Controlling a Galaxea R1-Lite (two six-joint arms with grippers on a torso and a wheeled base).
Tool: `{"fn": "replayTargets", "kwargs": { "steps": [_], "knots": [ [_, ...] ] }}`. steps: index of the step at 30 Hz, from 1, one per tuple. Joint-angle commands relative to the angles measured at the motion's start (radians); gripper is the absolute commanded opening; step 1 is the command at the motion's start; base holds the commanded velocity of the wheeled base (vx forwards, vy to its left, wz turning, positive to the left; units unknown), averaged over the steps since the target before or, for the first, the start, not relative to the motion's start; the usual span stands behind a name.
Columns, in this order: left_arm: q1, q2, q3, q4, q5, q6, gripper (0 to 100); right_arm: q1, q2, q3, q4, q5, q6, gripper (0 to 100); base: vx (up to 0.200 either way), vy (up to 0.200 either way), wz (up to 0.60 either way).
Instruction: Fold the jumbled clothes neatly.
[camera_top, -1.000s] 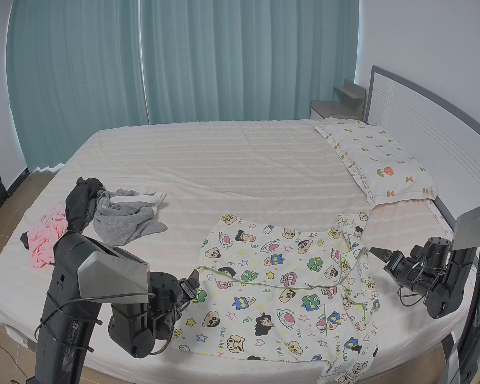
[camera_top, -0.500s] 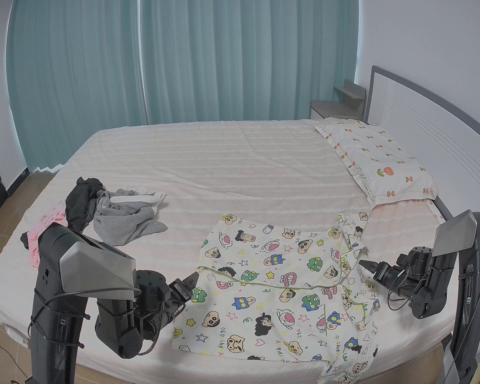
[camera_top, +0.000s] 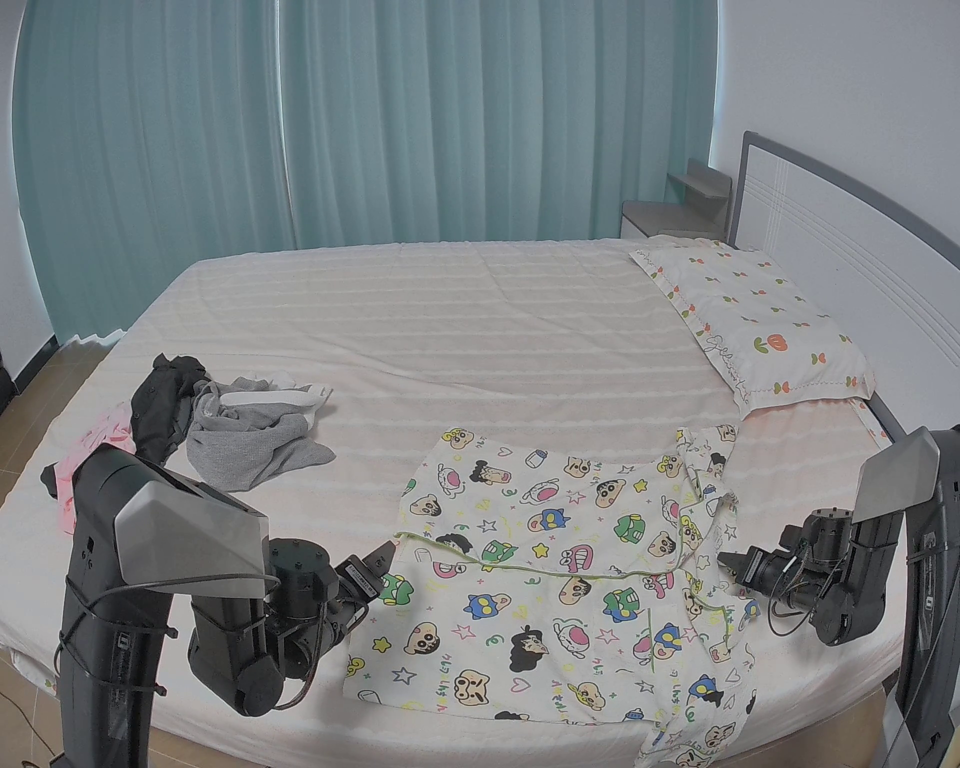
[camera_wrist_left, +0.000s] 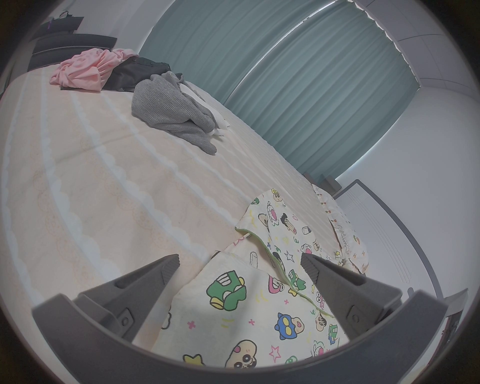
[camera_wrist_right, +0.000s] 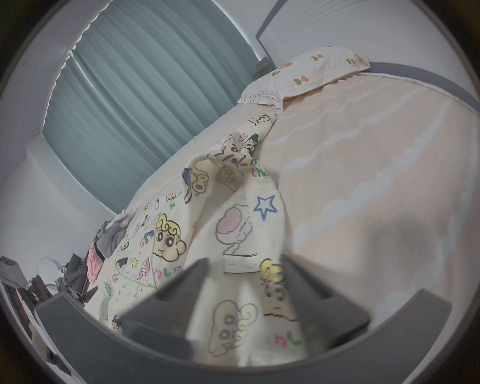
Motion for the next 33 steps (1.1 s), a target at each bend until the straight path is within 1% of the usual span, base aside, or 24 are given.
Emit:
{"fn": "replayTargets", "kwargs": {
  "steps": [1, 7, 10, 12, 13, 17, 27, 30, 32, 33],
  "knots": [
    [0.000, -0.002, -0.002, -0.015, 0.005, 0.000, 100, -0.001, 0.006, 0.007, 0.000, 0.000, -0.004, 0, 0.000, 0.000, 0.00],
    [-0.001, 0.000, -0.002, -0.015, 0.006, 0.001, 100, -0.007, 0.002, 0.017, -0.014, 0.000, -0.007, 0, 0.000, 0.000, 0.00],
    [-0.001, 0.000, -0.002, -0.015, 0.006, 0.000, 100, -0.013, -0.004, 0.020, -0.046, -0.024, -0.007, 0, 0.000, 0.000, 0.00],
    [-0.003, 0.000, 0.000, -0.017, 0.006, 0.000, 100, -0.033, -0.012, 0.022, -0.062, -0.040, -0.008, 0, 0.000, 0.000, 0.00],
    [-0.004, 0.000, 0.000, -0.015, 0.005, 0.000, 100, -0.036, -0.012, 0.022, -0.062, -0.040, -0.008, 0, 0.000, 0.000, 0.00],
    [-0.011, 0.001, 0.002, -0.015, 0.003, 0.000, 100, -0.090, -0.027, 0.016, -0.062, -0.040, -0.016, 0, 0.000, 0.000, 0.00],
    [-0.017, 0.012, -0.002, -0.017, 0.005, 0.000, 100, -0.158, -0.041, -0.032, -0.062, -0.040, -0.019, 0, 0.000, 0.000, 0.00],
    [-0.018, 0.014, -0.003, -0.015, 0.005, 0.000, 100, -0.181, -0.043, -0.045, -0.025, -0.040, -0.030, 0, 0.000, 0.000, 0.00],
    [-0.018, 0.014, -0.003, -0.015, 0.005, 0.000, 100, -0.181, -0.043, -0.045, -0.025, -0.040, -0.030, 0, 0.000, 0.000, 0.00],
    [-0.018, 0.014, -0.003, -0.017, 0.005, 0.000, 100, -0.200, -0.041, -0.067, 0.001, -0.040, -0.047, 0, 0.000, 0.000, 0.00]
  ]
}}
